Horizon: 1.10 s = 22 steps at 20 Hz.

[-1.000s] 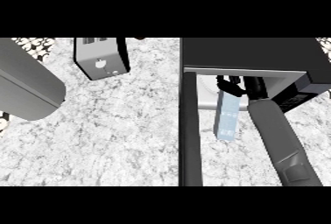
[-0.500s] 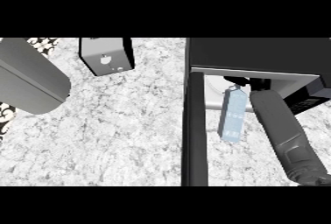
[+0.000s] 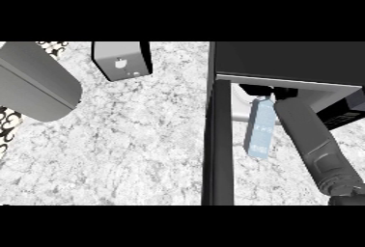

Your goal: Pick up the milk, place it into the microwave and close the microwave

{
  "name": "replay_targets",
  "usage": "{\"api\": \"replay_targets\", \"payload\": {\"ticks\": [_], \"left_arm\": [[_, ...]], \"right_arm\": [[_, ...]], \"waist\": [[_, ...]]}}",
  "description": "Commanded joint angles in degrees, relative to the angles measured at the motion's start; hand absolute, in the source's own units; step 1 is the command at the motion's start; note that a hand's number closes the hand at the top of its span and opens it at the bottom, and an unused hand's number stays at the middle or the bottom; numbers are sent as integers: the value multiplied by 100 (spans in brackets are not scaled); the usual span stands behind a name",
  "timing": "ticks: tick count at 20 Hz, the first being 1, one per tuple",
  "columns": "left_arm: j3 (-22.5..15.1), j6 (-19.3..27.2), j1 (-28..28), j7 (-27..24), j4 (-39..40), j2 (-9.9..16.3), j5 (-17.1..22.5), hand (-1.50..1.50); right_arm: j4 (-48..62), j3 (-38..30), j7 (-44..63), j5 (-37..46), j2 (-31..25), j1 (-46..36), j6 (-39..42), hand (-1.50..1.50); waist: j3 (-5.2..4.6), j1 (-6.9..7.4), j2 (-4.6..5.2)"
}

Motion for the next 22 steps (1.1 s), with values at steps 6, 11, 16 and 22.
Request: {"api": "replay_targets", "payload": {"ticks": [6, 11, 16, 22], "left_arm": [[-313, -51, -177, -4, 48, -137, -392, -150], [-667, -224, 155, 93, -320, -242, -518, -150], [-1136, -35, -25, 258, -343, -553, -972, -150], [-1773, 50, 408, 206, -871, -896, -1669, -150]], "right_arm": [[279, -297, -619, -320, -29, -90, 825, -150], [323, -473, -921, -529, -15, -48, 1228, -150], [322, -600, -1394, -751, -51, 267, 1971, -150], [86, -632, -1827, -983, 168, 802, 2410, -150]], "waist": [[3, -49, -47], [0, -114, -93], [-9, -319, -163], [-17, -460, -251]]}}
